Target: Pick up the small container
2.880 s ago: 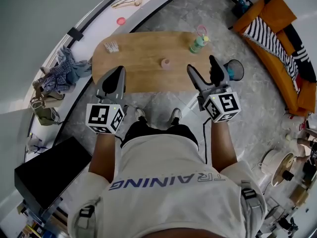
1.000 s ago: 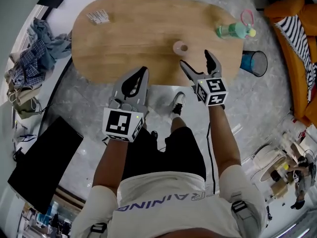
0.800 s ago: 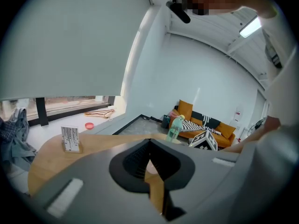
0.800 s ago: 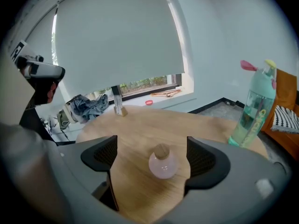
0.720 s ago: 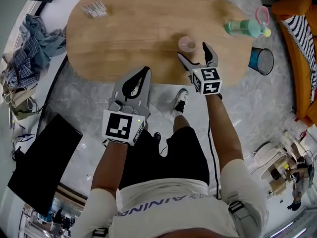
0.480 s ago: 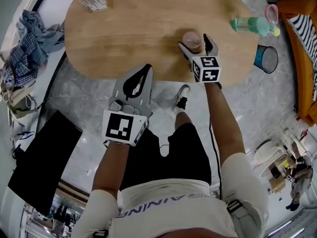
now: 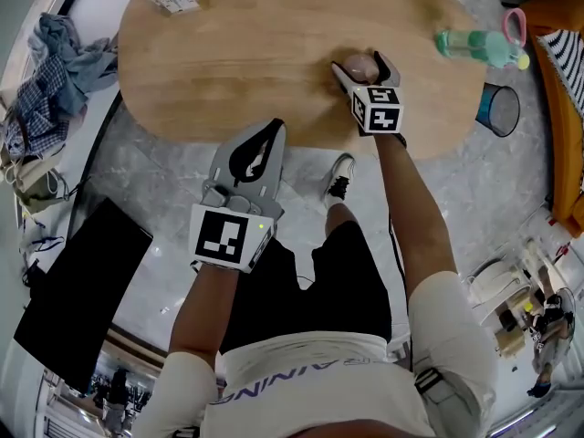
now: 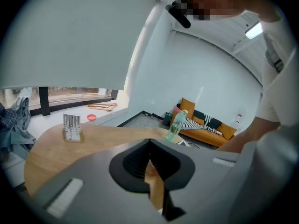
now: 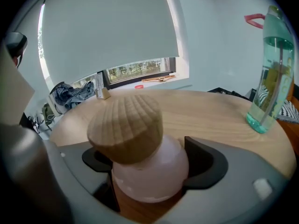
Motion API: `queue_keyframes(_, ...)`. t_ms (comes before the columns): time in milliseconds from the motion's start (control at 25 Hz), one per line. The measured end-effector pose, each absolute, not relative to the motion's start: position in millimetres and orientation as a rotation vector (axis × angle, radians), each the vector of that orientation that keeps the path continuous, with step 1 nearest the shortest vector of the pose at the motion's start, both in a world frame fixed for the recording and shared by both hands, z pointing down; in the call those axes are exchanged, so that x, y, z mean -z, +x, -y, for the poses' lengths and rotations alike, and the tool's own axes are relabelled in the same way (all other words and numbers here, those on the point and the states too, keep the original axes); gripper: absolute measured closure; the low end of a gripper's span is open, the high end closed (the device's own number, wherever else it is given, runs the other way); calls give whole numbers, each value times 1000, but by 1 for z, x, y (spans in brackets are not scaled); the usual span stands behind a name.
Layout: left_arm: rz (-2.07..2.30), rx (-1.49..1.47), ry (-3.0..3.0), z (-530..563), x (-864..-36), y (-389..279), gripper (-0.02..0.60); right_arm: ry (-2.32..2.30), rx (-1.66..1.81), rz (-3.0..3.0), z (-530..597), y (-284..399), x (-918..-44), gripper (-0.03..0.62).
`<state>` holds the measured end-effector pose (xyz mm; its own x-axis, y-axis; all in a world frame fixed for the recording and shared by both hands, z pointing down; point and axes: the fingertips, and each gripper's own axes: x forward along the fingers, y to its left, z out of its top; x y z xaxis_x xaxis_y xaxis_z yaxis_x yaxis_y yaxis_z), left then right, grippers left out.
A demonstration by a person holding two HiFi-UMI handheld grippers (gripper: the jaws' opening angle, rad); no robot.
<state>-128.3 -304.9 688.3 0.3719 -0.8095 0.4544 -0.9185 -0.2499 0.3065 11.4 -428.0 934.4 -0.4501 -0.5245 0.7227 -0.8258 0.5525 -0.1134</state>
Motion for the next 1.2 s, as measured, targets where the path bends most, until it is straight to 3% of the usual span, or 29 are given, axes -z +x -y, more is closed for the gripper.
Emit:
queue_keyframes(80, 1492, -279, 2113, 305, -689, -130, 581, 1086, -590, 2156, 430, 11, -935, 169)
queue_keyframes(560, 1517, -295, 2107, 306, -688, -134, 581, 1085, -590, 2137, 431, 10, -932, 174)
queue_keyframes(1200, 1561, -253, 2147, 307, -647, -127, 581, 1097, -430, 2359, 426, 13, -798, 174)
